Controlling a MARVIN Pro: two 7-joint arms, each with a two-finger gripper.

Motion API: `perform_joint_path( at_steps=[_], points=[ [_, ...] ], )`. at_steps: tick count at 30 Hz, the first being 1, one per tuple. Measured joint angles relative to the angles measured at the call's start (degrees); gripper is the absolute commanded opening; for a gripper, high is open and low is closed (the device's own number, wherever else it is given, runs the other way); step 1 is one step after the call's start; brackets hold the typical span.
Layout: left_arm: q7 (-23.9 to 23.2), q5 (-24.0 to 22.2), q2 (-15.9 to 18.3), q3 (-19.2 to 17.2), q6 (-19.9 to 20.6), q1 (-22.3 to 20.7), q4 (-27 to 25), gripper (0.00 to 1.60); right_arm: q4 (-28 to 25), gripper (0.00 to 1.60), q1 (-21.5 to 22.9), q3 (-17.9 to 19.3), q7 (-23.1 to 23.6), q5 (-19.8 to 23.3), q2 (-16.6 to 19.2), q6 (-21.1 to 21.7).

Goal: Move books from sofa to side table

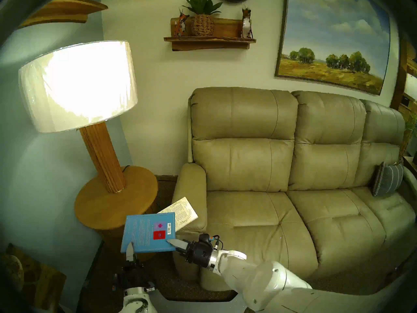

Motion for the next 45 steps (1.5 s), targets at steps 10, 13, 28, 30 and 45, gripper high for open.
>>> perform_joint_path(
  at_steps=[10,13,28,30,45],
  points=[
    [9.7,-4.4,1.5,-6.6,-1.9,-3.4,-4.6,0.00,0.0,1.60,-0.2,2.2,0.6,1.2,2.0,-0.2],
    [14.1,-5.3,2.2,-7.5,-2.3,-4.8,-4.7,0.00,-0.1,1.60,-0.5,3.0,0.7,1.8,3.1,-0.3],
    [33.2,-9.3,4.5,-10.5,-4.5,-13.3,1.1,0.14,-0.3,1.60,-2.7,5.4,0.7,3.8,7.2,0.1],
    [34.6,-9.9,4.7,-10.9,-4.2,-14.5,1.6,0.37,-0.3,1.60,-2.9,5.4,0.7,3.9,7.5,0.4],
    [41.9,-12.6,4.2,-10.4,-3.4,-16.2,-3.2,1.60,-0.3,1.60,-2.7,4.4,0.5,4.9,7.5,1.0]
  ],
)
